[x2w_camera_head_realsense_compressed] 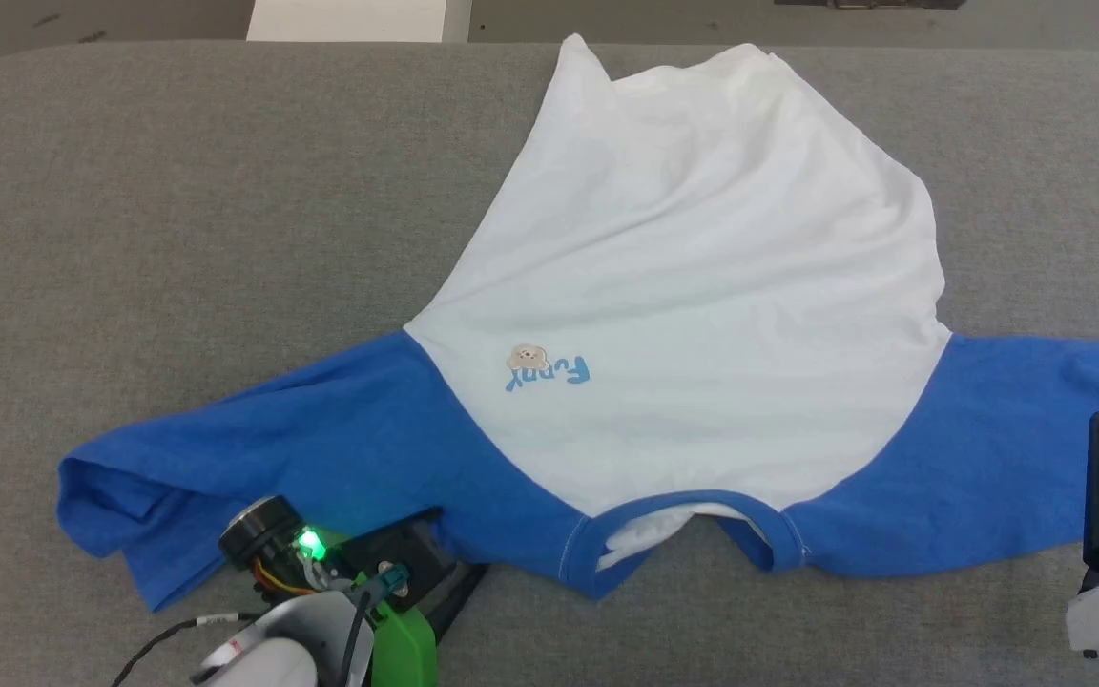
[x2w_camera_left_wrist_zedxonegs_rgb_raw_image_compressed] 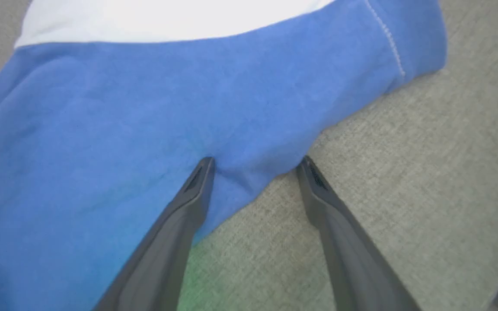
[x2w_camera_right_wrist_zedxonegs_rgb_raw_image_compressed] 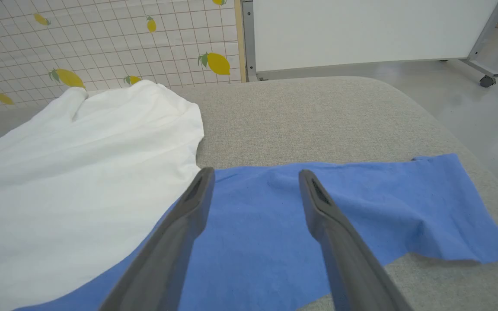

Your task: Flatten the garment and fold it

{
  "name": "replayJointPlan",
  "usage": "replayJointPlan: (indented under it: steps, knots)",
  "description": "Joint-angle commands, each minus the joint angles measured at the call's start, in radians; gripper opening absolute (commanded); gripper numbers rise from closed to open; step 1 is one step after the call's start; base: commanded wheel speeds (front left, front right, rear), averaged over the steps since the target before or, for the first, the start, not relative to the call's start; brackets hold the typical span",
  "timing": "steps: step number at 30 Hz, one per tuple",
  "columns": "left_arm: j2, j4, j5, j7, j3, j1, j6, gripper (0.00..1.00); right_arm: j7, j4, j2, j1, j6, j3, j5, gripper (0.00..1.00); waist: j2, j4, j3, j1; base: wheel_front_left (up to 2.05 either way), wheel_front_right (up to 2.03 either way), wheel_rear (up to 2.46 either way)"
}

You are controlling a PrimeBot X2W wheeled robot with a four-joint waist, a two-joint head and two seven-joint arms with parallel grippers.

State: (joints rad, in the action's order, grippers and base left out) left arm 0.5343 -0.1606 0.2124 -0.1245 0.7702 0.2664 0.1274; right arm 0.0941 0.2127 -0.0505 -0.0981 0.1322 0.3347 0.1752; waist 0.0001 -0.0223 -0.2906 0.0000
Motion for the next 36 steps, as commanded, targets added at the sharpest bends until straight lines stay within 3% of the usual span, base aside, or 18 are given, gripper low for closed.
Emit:
replayJointPlan:
  steps: [1,2,3,5,11,15,19,27,36]
  knots:
    - [-0.012,-0.073,-0.005,-0.016,0.029,0.009,0.001,1.00,0.003,0.005,0.000,0.019,-0.002,-0.001,-0.008,1.00,-0.0001,0.003,-0.001,0.0000,0.00,0.00,0.00]
    - [-0.019,-0.093,-0.005,-0.001,0.033,0.024,0.001,0.55,0.003,0.004,0.000,0.020,-0.002,-0.002,-0.008,1.00,-0.0001,0.003,0.001,0.0000,0.00,0.00,0.00]
    - [-0.025,-0.108,-0.002,0.013,0.033,0.030,0.002,0.00,0.003,0.003,0.000,0.020,-0.002,-0.001,-0.008,1.00,-0.0001,0.003,0.002,0.0000,0.00,0.00,0.00]
    - [-0.043,-0.133,0.019,0.045,0.016,0.033,-0.009,0.00,0.003,0.001,0.000,0.018,-0.002,0.002,-0.008,1.00,-0.0001,0.000,0.011,0.0000,0.00,0.00,0.00]
    - [-0.085,-0.109,0.127,0.194,-0.114,-0.029,-0.126,0.00,0.021,0.013,0.000,0.016,-0.002,-0.032,-0.040,1.00,-0.0001,-0.008,0.044,0.0000,0.00,0.00,0.00]
    - [-0.077,-0.036,0.180,0.239,-0.189,-0.081,-0.192,0.00,0.113,0.035,-0.003,-0.008,-0.002,-0.112,-0.100,1.00,-0.0001,-0.022,0.052,0.0000,0.00,0.00,0.00]
    - [-0.053,0.058,0.196,0.214,-0.236,-0.105,-0.252,0.00,0.252,0.058,-0.102,-0.054,-0.002,-0.213,-0.108,1.00,-0.0001,-0.038,0.036,0.0000,0.00,0.00,0.00]
    - [-0.060,0.120,0.219,0.199,-0.244,-0.099,-0.263,0.00,0.440,0.119,-0.383,-0.118,-0.002,-0.402,0.009,1.00,-0.0001,-0.056,-0.009,0.0000,0.00,0.00,0.00]
    - [-0.078,0.107,0.224,0.205,-0.229,-0.064,-0.247,0.00,0.475,0.103,-0.532,-0.070,-0.002,-0.598,0.089,1.00,-0.0001,-0.078,-0.037,0.0000,0.00,0.00,0.00]
